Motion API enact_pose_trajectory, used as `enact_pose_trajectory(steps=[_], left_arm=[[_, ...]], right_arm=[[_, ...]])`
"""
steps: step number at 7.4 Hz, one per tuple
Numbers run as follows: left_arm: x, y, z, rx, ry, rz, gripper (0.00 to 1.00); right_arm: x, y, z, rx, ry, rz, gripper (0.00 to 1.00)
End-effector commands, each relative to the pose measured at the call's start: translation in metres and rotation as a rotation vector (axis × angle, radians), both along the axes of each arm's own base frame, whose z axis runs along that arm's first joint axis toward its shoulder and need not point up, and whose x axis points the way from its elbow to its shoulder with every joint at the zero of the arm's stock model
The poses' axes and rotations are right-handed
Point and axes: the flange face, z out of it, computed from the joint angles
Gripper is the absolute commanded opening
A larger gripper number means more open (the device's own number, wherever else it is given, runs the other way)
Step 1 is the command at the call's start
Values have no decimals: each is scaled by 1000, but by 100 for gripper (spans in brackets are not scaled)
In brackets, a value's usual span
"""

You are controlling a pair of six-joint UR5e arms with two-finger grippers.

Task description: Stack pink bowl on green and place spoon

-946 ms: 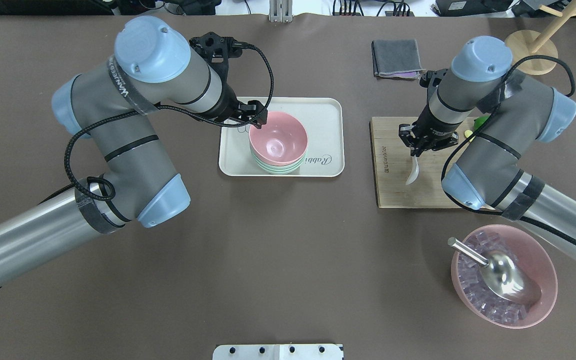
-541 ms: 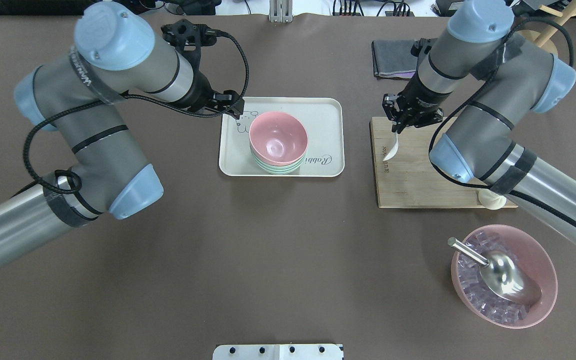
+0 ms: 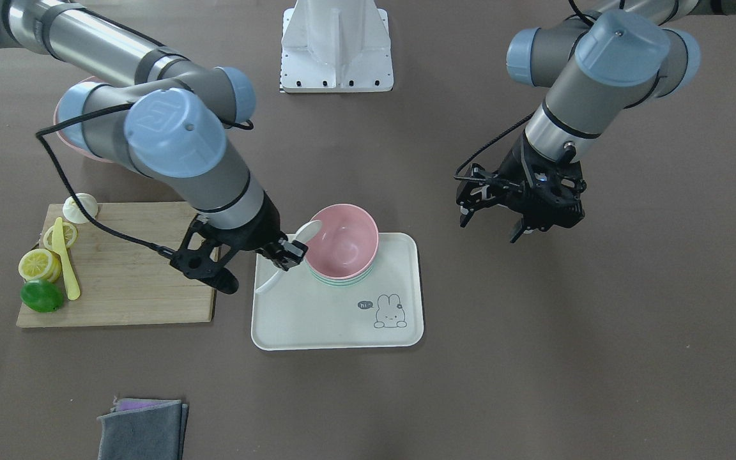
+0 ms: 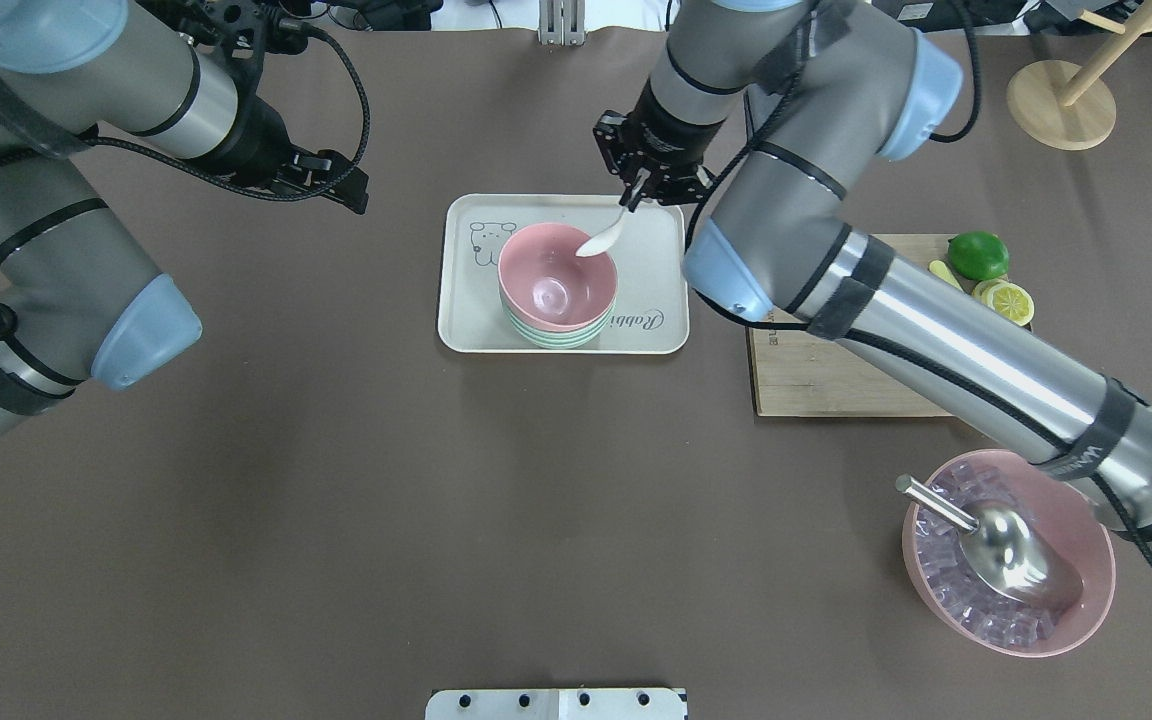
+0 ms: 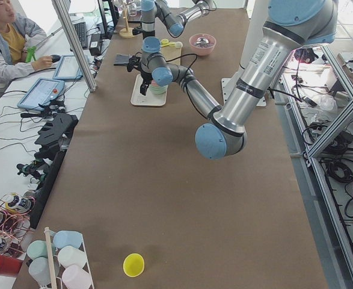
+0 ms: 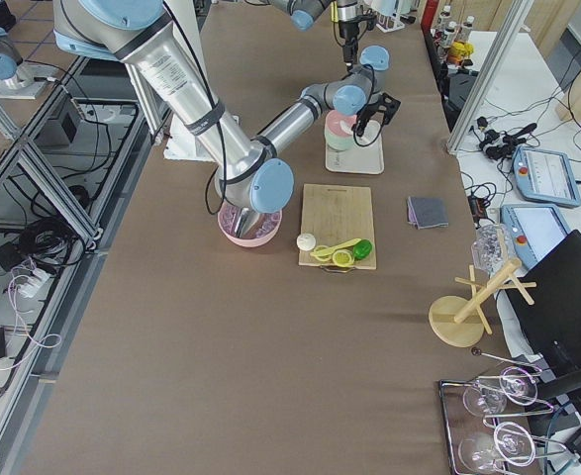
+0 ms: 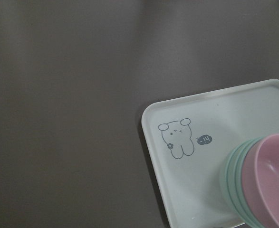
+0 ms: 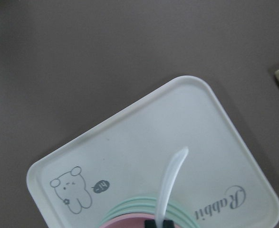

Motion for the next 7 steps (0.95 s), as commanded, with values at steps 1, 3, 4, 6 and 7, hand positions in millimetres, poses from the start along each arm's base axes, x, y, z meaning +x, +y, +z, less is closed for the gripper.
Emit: enact_pose_trajectory(steps=[1,3,4,6,7], left_arm=[[-4,-2,2,8,-5,0,85],[-6,-5,0,11,-5,-5,85],[-16,-10,5,6,-9,-21,85],[-74,-12,71,59,-121,10,86],[-111,-15,90,61,-130,72,86]], right_arm=[[-47,15,-16,-4,-32,59,94],[49,45,48,48,-68,6,100],[156,48,111,82,-83,-46,100],[300,50,258,230,47,-130,100],[372,62,344,349,141,-238,100]])
